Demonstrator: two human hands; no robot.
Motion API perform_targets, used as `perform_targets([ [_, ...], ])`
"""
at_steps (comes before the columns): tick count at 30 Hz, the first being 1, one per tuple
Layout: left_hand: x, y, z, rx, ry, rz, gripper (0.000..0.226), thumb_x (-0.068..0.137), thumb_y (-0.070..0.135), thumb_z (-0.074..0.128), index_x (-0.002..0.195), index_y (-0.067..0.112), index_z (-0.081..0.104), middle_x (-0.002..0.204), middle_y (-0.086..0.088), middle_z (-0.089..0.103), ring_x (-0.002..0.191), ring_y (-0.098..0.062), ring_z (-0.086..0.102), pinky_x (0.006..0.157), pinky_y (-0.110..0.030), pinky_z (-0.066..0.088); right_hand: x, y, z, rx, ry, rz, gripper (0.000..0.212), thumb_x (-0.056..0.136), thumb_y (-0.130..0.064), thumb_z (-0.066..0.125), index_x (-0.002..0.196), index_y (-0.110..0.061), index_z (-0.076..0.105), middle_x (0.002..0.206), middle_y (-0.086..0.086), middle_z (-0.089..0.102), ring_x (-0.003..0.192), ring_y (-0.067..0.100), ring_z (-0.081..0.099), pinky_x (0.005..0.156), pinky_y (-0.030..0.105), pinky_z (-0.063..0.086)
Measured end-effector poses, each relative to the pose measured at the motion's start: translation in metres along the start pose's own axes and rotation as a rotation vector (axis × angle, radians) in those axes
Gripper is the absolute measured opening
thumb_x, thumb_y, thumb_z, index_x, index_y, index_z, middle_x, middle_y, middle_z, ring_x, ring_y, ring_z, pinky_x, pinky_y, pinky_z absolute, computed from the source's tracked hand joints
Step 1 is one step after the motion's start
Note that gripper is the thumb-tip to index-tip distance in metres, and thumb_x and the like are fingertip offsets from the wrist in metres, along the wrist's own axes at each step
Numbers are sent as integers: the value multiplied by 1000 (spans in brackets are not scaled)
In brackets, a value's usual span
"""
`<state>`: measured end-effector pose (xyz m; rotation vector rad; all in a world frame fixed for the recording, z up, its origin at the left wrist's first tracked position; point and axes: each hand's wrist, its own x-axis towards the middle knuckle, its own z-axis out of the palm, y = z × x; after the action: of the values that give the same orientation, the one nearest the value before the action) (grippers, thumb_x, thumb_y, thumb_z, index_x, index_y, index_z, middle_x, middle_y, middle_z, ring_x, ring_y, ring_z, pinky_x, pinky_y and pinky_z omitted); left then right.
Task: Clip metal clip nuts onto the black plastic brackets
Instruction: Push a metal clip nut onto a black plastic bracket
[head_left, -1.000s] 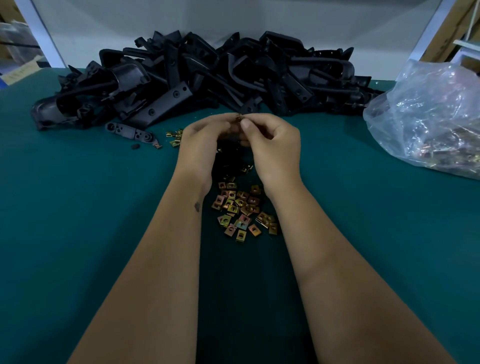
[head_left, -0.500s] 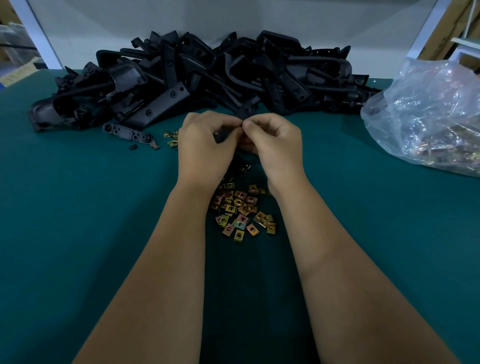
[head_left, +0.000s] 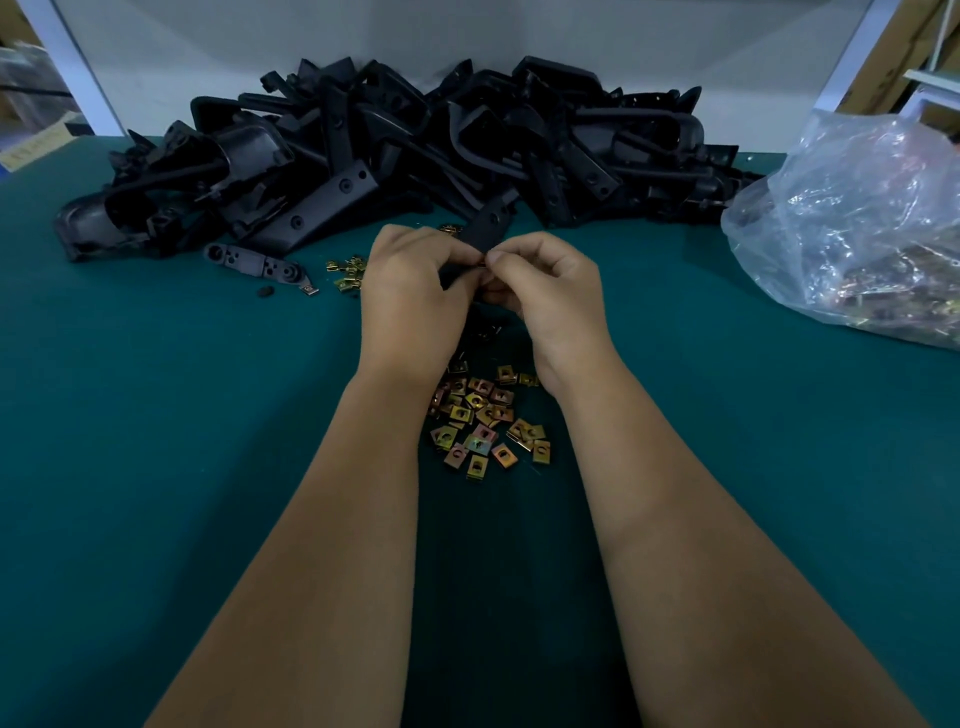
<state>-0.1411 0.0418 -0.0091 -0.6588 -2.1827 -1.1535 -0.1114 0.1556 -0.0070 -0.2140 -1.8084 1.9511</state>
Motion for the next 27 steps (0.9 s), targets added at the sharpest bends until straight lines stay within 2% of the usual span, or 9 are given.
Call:
perform_targets([
  [2,-1,1,0,-11,-3,31,10,80,5,75,90,3,77,90,-7,72,97,-24,56,83,-8,34,1,0,-1,20,11,1,26,83,0,66,66,-20,69,64,-4,65,66,11,62,66,28,54],
  [6,-3,2,1,0,11,75,7,79,2,74,86,1,76,87,-8,72,93,-27,58,83,-25,43,0,2,-1,13,38,5,26,82,-1,67,64,-21,69,64,-4,65,65,10,62,63,24,53],
  [8,-3,1,2,19,7,96,7,79,1,74,86,0,76,87,-10,72,93,-30,58,82,-29,44,0,3,0,7,67,11,28,81,-2,68,62,-23,69,63,-5,65,66,10,61,64,24,53],
  [14,-3,2,5,38,-30,73,10,83,2,71,92,2,75,91,-8,71,96,-26,55,82,-14,34,1,5,2,32,125,31,23,81,-2,68,65,-18,70,65,-2,65,65,11,61,63,25,53],
  [17,-3,0,4,-25,-30,-37,9,87,11,71,95,11,75,87,14,62,100,-13,49,81,-2,30,2,5,2,30,64,41,17,86,-6,68,73,-16,71,68,-3,67,66,9,62,64,24,53],
  [19,-3,-2,3,-77,-21,-126,9,89,17,71,98,16,73,86,25,52,100,-8,48,82,3,28,4,4,-1,64,-11,56,17,92,-6,60,81,-11,72,74,3,68,69,13,62,65,24,53],
  [22,0,-5,3,-132,-45,-218,12,93,23,67,103,19,70,96,15,58,108,-9,50,83,0,30,5,1,-4,117,-81,58,27,92,2,49,85,-9,72,78,7,69,73,17,63,68,26,54],
  [26,1,-5,5,-155,-131,-236,18,98,27,59,108,15,68,105,7,62,113,-15,50,88,-15,37,2,2,-3,41,-106,8,17,92,-5,61,84,-16,72,84,4,70,81,17,64,80,31,56],
  [27,0,-3,5,-165,-146,-241,18,99,27,58,109,16,67,105,8,61,113,-14,50,87,-15,36,1,2,-3,43,-106,2,16,92,-6,63,83,-16,71,85,4,69,82,16,64,81,32,56],
])
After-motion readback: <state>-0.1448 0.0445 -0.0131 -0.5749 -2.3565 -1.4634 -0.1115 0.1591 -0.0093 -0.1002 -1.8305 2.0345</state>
